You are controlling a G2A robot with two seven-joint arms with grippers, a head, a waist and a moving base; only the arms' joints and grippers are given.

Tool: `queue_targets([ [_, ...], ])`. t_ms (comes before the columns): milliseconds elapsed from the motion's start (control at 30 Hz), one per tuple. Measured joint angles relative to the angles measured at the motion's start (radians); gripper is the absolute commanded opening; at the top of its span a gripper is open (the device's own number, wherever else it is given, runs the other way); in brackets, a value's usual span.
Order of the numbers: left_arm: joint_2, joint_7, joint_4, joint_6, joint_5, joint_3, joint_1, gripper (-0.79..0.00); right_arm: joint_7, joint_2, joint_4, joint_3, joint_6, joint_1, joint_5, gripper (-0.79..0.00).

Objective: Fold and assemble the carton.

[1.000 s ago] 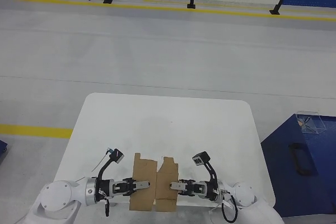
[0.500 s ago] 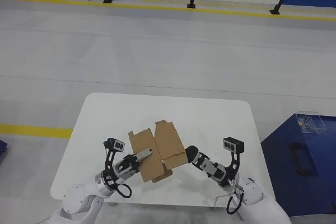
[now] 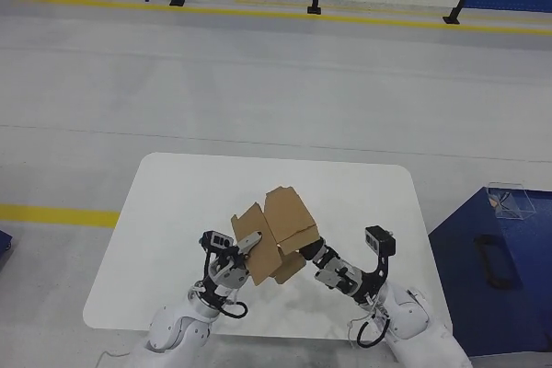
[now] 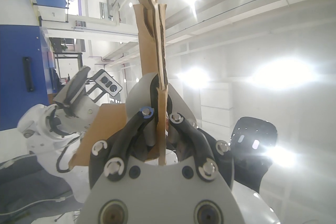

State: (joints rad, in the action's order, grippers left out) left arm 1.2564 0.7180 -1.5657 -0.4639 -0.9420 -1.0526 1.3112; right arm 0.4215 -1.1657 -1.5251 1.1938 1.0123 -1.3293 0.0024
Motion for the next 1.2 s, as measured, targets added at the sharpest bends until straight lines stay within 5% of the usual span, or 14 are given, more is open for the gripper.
queue_targets([
  [67, 0.003, 0.010, 0.006, 0.000, -0.001, 0.003, -0.001, -0.785, -0.044, -0.009, 0.011, -0.025, 0.000, 0.006, -0.052, 0.000],
  [100, 0.004, 0.012, 0.007, 0.000, -0.004, 0.004, -0.001, -0.785, -0.060, -0.013, 0.016, -0.035, 0.000, 0.009, -0.072, -0.163],
  [200, 0.007, 0.022, 0.010, 0.001, -0.008, 0.004, 0.001, -0.785, -0.113, -0.022, 0.038, -0.070, 0.000, 0.020, -0.126, -0.422],
  [267, 0.008, 0.031, 0.011, 0.004, -0.013, 0.002, 0.004, -0.785, -0.150, -0.028, 0.052, -0.094, 0.000, 0.028, -0.156, -0.437],
  [333, 0.009, 0.036, 0.011, 0.007, -0.016, 0.000, 0.007, -0.785, -0.175, -0.032, 0.064, -0.116, 0.000, 0.036, -0.179, -0.533],
  [433, 0.011, 0.042, 0.015, 0.014, -0.018, -0.003, 0.010, -0.785, -0.211, -0.035, 0.077, -0.146, 0.000, 0.048, -0.198, -0.785],
  [667, 0.016, 0.044, 0.033, 0.036, -0.045, -0.018, 0.013, -0.785, -0.270, -0.033, 0.094, -0.197, 0.000, 0.060, -0.206, -0.785],
  [700, 0.016, 0.045, 0.034, 0.040, -0.047, -0.021, 0.012, -0.711, -0.274, -0.032, 0.094, -0.200, 0.000, 0.061, -0.205, -0.785],
  [767, 0.016, 0.055, 0.036, 0.047, -0.047, -0.028, 0.011, -0.015, -0.289, -0.029, 0.085, -0.205, 0.000, 0.060, -0.197, -0.785],
  [933, 0.016, 0.043, 0.051, 0.048, -0.072, -0.069, 0.009, 0.000, -0.312, -0.014, 0.046, -0.194, 0.000, 0.038, -0.076, -0.785],
  [1200, -0.005, 0.023, 0.085, 0.026, -0.104, -0.255, 0.022, 0.000, -0.120, 0.023, 0.041, -0.101, 0.000, -0.003, 0.228, -0.785],
])
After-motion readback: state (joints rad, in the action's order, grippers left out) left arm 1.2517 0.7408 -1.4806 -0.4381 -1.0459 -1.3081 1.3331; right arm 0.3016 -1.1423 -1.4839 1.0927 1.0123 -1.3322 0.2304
